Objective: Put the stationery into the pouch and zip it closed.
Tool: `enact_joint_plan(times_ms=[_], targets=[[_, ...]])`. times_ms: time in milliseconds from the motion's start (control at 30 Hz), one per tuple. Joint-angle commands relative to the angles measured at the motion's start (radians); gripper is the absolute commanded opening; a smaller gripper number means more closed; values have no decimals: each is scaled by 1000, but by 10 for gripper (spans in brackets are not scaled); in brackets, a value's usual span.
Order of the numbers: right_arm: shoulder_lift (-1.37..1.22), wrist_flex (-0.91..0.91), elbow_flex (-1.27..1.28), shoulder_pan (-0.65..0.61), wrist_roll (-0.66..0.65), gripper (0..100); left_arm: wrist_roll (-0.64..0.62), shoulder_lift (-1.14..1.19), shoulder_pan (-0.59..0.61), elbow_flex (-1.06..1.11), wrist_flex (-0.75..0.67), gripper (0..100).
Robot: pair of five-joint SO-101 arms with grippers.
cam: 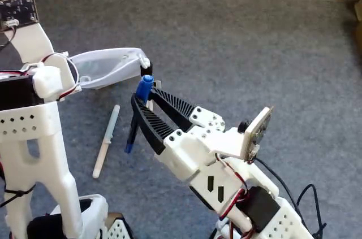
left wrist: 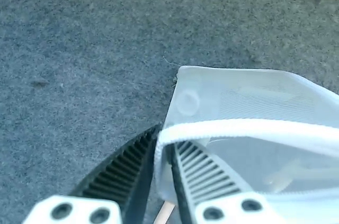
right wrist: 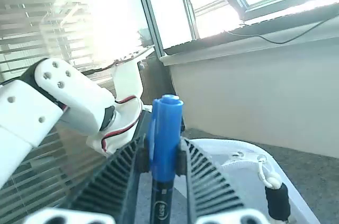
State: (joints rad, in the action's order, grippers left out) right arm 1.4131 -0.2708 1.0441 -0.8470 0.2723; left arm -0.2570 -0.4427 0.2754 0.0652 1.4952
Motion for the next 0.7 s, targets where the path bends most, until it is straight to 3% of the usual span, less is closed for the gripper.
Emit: enact_joint_plan(times_ms=[0,200,400,667], targets=[[25,111,-7,12,11,5,9,1,-21,19,-12,8],[18,452,24,12,8,5,9,1,-21,21,-12,8],[-5,570,36,12,-103,5,9,1,-21,22,-12,8],[-292,820,27,12,-233,5,9,1,-21,24,-12,8]])
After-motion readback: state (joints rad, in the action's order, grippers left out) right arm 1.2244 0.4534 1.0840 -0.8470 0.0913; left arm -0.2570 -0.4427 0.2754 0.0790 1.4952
